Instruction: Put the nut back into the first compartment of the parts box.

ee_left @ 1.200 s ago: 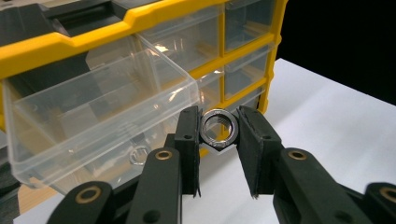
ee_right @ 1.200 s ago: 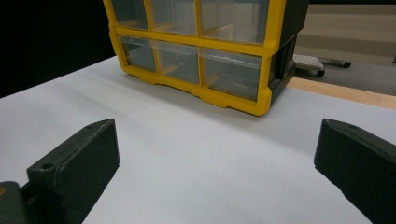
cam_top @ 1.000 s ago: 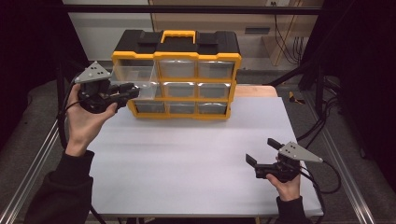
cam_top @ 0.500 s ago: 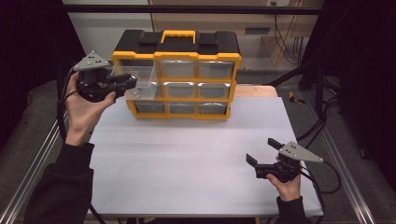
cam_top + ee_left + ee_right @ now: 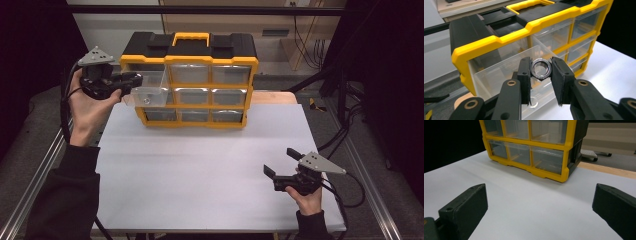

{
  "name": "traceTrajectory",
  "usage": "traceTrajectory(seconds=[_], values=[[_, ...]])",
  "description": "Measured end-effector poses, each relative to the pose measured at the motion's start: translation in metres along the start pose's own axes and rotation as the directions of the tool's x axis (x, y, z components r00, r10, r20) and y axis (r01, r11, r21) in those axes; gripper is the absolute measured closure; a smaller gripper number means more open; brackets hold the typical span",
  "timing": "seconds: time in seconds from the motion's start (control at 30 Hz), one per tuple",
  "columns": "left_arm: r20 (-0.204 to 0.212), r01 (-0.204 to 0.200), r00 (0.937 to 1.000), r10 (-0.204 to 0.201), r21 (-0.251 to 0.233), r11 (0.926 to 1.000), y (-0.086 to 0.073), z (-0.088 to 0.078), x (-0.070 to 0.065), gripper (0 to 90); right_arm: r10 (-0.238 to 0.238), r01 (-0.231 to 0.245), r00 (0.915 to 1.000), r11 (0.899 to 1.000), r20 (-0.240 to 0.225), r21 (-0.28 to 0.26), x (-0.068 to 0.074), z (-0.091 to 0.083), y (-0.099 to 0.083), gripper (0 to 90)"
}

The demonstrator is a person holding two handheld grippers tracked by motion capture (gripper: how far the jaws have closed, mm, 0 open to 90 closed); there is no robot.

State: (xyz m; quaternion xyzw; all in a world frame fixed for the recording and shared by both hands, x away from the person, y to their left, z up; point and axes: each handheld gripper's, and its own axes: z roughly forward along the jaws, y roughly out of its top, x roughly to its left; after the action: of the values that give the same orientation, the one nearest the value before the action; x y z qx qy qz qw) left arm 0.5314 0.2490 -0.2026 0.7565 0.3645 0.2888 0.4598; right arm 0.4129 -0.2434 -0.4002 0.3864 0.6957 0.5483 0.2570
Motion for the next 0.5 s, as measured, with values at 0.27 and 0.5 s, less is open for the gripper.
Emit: traceTrajectory(seconds=[0.27, 0.5], values=[[-0.017, 0.009, 0.9998, -0.009, 0.013, 0.9999, -0.003, 0.008, 0.009, 70.0, 0.000, 0.000, 1.0000, 1.000, 0.000, 0.000, 0.000, 0.000, 0.000, 0.5], [-0.033, 0.022, 0.9992, -0.022, 0.016, 0.9996, -0.008, 0.014, 0.017, 70.0, 0.000, 0.000, 1.0000, 1.000, 0.000, 0.000, 0.000, 0.000, 0.000, 0.5]])
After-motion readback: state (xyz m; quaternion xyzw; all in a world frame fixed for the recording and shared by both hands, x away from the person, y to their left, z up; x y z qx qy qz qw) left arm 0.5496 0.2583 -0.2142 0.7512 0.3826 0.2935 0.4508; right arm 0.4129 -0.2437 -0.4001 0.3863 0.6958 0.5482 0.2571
